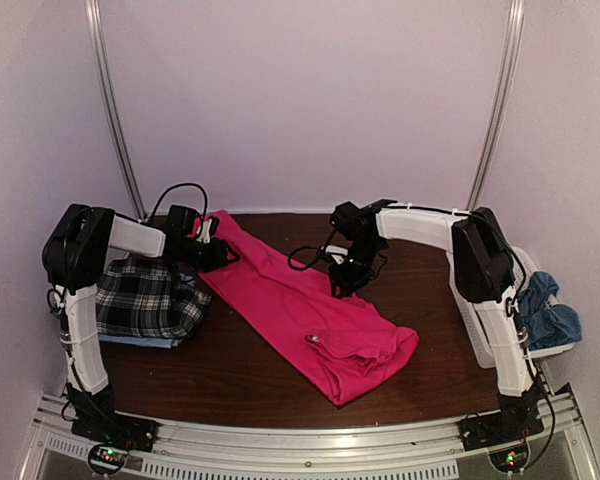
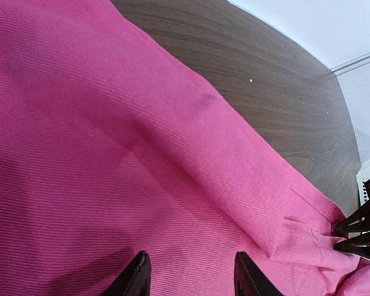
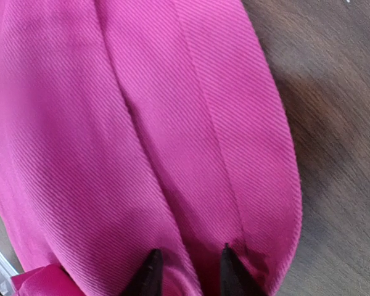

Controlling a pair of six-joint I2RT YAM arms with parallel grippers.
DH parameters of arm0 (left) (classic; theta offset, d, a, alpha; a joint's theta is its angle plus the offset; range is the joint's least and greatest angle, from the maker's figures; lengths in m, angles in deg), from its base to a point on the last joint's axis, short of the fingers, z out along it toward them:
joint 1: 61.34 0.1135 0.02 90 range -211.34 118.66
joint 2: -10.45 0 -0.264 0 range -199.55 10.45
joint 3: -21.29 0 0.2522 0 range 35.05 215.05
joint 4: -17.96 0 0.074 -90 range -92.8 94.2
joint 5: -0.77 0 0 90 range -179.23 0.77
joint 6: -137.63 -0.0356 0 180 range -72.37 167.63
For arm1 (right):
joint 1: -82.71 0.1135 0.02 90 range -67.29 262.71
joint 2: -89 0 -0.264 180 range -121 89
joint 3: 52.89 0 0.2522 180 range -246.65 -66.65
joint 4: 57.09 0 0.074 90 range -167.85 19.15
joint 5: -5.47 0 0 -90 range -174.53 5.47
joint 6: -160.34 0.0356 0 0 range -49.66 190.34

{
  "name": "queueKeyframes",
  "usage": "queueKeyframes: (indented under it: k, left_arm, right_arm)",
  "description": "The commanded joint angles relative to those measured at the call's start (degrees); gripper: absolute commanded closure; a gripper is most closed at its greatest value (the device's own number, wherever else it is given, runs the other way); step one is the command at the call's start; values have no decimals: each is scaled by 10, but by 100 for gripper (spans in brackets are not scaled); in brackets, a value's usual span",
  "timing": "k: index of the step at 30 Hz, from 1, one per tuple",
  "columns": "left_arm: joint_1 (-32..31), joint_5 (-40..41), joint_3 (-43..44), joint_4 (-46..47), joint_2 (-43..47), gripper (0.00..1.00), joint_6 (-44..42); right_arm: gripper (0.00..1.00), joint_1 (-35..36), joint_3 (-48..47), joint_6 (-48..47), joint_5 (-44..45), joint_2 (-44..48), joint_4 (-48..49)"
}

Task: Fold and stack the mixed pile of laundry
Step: Adjust the 2/3-rectangle-folded trousers at the center of the board.

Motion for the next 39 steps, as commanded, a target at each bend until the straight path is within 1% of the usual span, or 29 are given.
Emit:
queueKeyframes:
  k: [1,3,6,9,13,17,20,21,23,24,25,26,28,30,32,34,36,39]
  left_arm:
    - [6,30,5,-22,10,53,-11]
    - [10,45,12,-42,5,54,-9]
    - [14,73,19,-73,4,54,-6]
    - [17,99,23,-101,1,54,-7]
    - [19,112,25,-121,-4,55,-7]
    - [20,134,34,-145,-6,55,-10]
    - [19,115,39,-147,-6,55,-24]
    - [16,100,45,-147,-5,55,-35]
    - [7,74,58,-150,1,55,-62]
    - [3,68,62,-150,7,55,-73]
    - [1,66,70,-153,13,55,-80]
    - [1,68,77,-156,18,55,-83]
    - [1,100,103,-171,23,55,-88]
    - [1,127,140,-188,13,55,-105]
    - [1,154,198,-221,-13,55,-119]
    - [1,182,254,-273,-51,55,-133]
    - [1,207,303,-318,-85,56,-145]
    - [2,222,342,-363,-119,57,-161]
  right_arm:
    - [83,-2,5,-9,17,22,-17]
    - [100,-2,17,-10,19,26,-24]
    - [100,-8,51,-8,45,49,-21]
    - [100,-23,93,24,69,85,4]
    - [100,-52,156,69,84,130,55]
    - [100,-67,185,82,105,136,54]
    - [100,-68,183,81,108,132,49]
    - [95,-68,173,80,108,126,38]
    - [65,-67,147,78,104,120,24]
    - [55,-65,137,81,105,123,21]
    - [50,-63,121,82,106,129,16]
    - [48,-60,108,86,108,137,9]
    - [48,-53,87,95,90,160,3]
    - [48,-36,82,101,51,181,17]
    - [50,-14,81,104,5,185,29]
    - [53,7,84,103,-42,172,30]
    - [54,29,84,91,-64,148,20]
    - [55,53,88,74,-96,108,11]
